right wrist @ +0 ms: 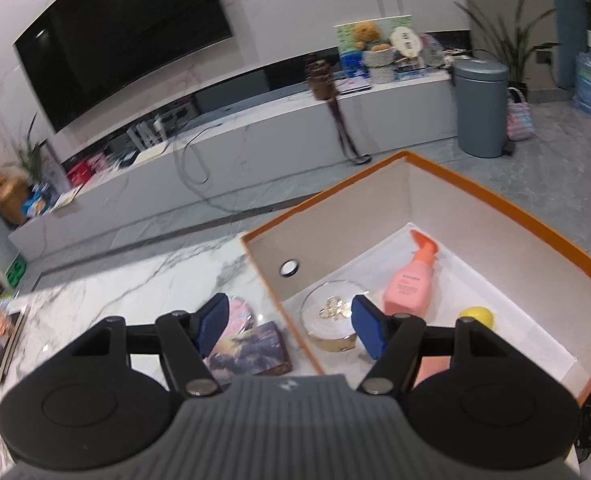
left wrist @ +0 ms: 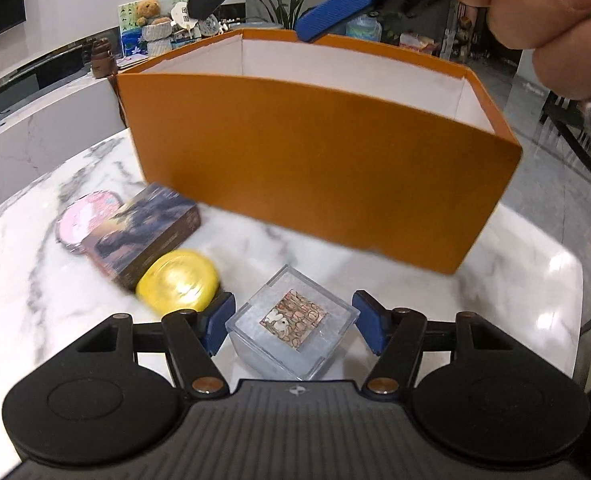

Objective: Organize rigid objects
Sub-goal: 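Grasp clear square picture box with left tool while right tool reaches tape measure, then close right tool on yellow tape measure while left tool holds clear box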

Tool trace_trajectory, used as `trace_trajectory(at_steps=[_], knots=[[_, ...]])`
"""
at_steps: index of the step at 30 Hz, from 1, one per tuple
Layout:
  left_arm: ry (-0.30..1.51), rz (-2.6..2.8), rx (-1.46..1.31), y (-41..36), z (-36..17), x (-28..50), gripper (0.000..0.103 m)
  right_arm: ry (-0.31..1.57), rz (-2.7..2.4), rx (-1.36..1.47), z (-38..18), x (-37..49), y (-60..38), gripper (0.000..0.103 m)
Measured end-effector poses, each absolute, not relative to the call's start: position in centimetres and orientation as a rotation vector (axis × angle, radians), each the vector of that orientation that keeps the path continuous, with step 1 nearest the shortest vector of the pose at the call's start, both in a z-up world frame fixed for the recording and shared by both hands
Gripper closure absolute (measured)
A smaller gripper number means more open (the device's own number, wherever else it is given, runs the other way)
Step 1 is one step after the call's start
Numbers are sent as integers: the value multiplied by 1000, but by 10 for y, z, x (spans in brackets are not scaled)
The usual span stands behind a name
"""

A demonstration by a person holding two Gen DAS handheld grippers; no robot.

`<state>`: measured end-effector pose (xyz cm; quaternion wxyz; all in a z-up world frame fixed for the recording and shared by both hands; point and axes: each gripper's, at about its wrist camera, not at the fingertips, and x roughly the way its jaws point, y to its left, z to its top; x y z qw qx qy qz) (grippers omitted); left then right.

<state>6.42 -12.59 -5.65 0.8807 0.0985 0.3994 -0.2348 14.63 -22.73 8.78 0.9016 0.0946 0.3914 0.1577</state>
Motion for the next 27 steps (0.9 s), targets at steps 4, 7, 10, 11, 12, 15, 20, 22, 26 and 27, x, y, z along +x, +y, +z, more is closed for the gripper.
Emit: trace_trajectory(at_steps=[4,7,10,11,12,15,20,22,26,27], knots=[[857,-456,242,-107,-56,49,29,823,389,93,81,140,-205,35],[868,-433,239,-86,-56,39,28,839,435,27,74,135,-187,36],[881,-401,229,-67,-54,32,28,859,485,-35,65,130,-168,36],[885,-392,226,-61,-53,31,28,867,494,-54,62,129,-163,36],[887,-382,223,-56,-52,29,28,875,500,-73,58,127,-159,36],[890,-360,211,-43,-51,27,28,904,506,-125,44,126,-148,36],[883,-342,192,-27,-50,21,29,944,502,-219,20,127,-133,36],[875,-342,194,-24,-50,17,29,961,502,-245,9,126,-130,36],[861,-353,179,-17,-51,14,28,975,495,-297,-10,124,-122,36],[860,-354,173,-15,-52,14,28,977,491,-309,-14,124,-121,36]])
